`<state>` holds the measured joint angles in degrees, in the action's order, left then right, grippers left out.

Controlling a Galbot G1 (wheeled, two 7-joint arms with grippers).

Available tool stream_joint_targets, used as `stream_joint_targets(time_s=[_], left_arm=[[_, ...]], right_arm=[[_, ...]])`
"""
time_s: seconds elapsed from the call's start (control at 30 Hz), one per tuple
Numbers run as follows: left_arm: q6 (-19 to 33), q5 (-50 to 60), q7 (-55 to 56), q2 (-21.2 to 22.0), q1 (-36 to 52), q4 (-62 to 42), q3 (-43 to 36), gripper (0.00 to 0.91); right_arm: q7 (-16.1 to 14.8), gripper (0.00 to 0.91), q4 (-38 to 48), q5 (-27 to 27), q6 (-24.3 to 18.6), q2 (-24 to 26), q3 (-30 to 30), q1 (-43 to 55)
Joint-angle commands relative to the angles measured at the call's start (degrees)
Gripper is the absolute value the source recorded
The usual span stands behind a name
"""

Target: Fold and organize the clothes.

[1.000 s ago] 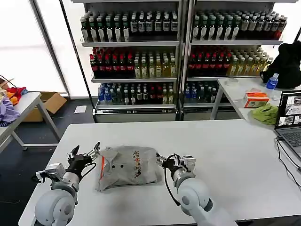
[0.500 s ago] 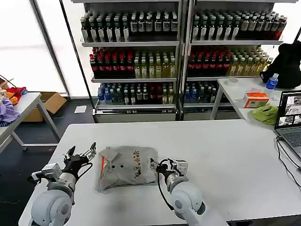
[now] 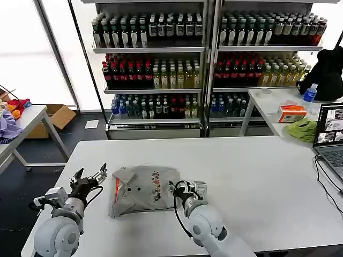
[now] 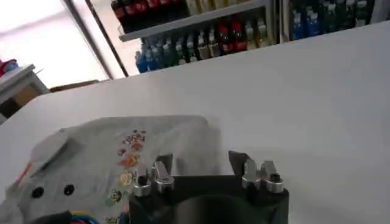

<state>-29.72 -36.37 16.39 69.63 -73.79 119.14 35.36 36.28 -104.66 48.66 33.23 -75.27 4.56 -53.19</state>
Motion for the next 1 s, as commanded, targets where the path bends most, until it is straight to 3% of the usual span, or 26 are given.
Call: stream_joint_targets(time_s=[0.03, 0.2, 0.23, 0.27, 0.3, 0.8, 1.0], left_arm=[[-0.06, -0.34, 0.03, -0.11, 0.37, -0.41, 0.12, 0.907], [-0.13, -1.05, 0.06, -0.45, 0.44, -0.48, 0.39, 0.907], [-0.14, -1.07, 0.07, -0.49, 0.43, -0.47, 0.42, 0.907], [-0.17, -1.09, 0.10, -0.50, 0.42, -0.49, 0.42, 0.907], [-0.18, -1.09, 0.10, -0.50, 0.37, -0.51, 0.39, 0.907], [-0.17, -1.09, 0.19, 0.67, -0.12, 0.01, 0.75, 0.907], [-0.34, -1.13, 0.10, 0.98, -1.09, 1.03, 1.80, 0.907]], right_arm=[[-0.18, 0.534, 1.72, -0.05, 0.03, -0.47, 0.66, 0.39], [-0.31, 0.534, 2.53, -0.44, 0.04, -1.13, 1.16, 0.44], [-0.40, 0.443, 2.42, -0.58, 0.03, -1.30, 1.16, 0.35], [-0.46, 0.272, 2.32, -0.59, 0.03, -1.35, 1.15, 0.31], [-0.51, 0.000, 2.29, -0.71, 0.01, -1.34, 1.16, 0.29], [-1.67, 0.000, 2.24, -1.68, -0.07, 0.60, -0.78, -0.59], [-2.81, 0.000, -1.56, -0.01, -0.03, 7.19, -5.34, -1.53]])
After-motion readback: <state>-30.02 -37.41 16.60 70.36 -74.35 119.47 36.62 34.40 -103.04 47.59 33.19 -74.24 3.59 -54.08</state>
